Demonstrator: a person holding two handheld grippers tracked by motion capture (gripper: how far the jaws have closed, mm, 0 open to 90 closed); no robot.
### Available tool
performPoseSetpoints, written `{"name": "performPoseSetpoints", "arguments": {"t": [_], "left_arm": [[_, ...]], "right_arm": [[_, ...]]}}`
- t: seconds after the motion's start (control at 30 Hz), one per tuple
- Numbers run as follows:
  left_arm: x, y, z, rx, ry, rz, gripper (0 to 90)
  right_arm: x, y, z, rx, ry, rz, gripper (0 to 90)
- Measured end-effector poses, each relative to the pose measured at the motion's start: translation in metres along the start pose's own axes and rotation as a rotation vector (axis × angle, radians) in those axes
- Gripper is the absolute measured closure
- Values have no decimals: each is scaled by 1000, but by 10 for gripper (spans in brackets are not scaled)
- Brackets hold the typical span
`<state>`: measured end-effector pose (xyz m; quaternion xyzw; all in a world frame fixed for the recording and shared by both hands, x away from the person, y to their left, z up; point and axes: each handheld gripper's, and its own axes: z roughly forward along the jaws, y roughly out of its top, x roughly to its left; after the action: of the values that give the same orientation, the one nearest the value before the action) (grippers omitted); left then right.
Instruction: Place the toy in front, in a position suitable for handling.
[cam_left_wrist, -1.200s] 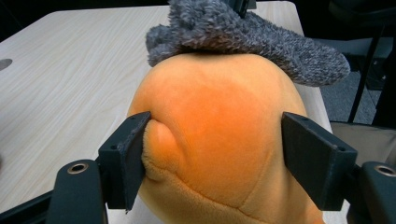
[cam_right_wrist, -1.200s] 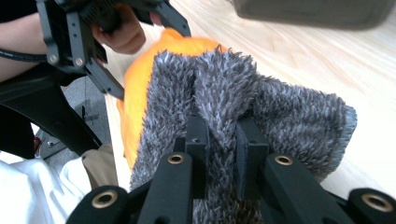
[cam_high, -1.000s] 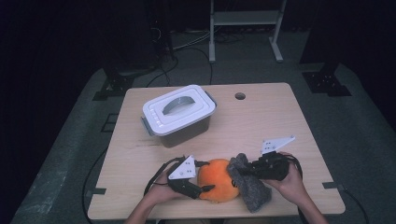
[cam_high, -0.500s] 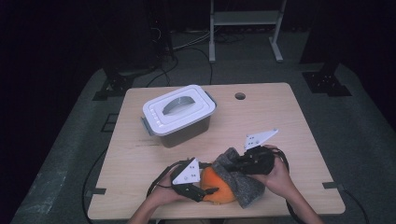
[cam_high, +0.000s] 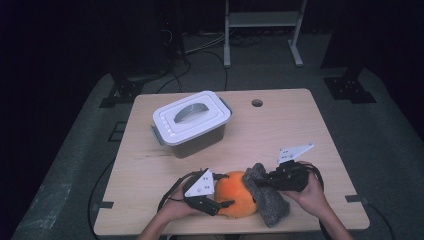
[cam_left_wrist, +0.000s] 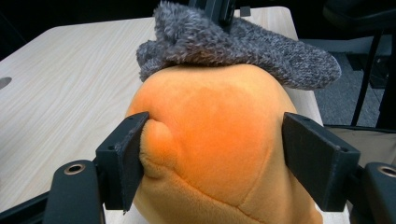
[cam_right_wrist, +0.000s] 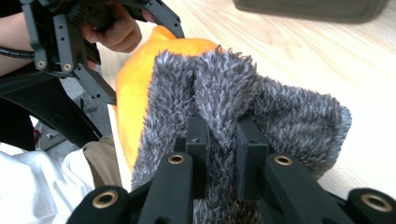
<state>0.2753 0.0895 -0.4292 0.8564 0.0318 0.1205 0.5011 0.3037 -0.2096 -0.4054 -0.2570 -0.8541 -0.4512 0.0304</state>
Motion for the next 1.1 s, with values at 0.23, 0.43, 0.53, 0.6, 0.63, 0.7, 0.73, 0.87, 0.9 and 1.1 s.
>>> {"name": "performPoseSetpoints", "arguments": {"t": [0.23,0.43,0.53,0.6,0.63,0.7,0.73,0.87,0.9,1.1], "left_arm": [[-4,4,2,1,4,22,253],[-3,2,1,15,14,20,250],[-1,1,1,23,22,8,251],[1,0,1,24,24,2,251],[1,0,1,24,26,-1,251],[2,0,1,34,39,-7,251],[2,0,2,42,44,-8,251],[5,-1,1,46,62,-34,247],[6,-2,1,45,64,-46,246],[9,0,1,38,75,-74,203]], "right_arm": [[18,31,5,-5,7,-86,778],[16,43,21,38,-8,-113,778],[9,36,19,37,-14,-84,778],[4,29,16,32,-18,-64,778],[2,25,14,34,-22,-56,778],[-1,15,10,22,-28,-31,778],[-3,11,8,18,-32,-22,778],[0,-3,-2,-16,-52,-12,779],[3,-3,-4,-27,-50,-16,779],[22,0,-1,-47,-18,-67,779]]}}
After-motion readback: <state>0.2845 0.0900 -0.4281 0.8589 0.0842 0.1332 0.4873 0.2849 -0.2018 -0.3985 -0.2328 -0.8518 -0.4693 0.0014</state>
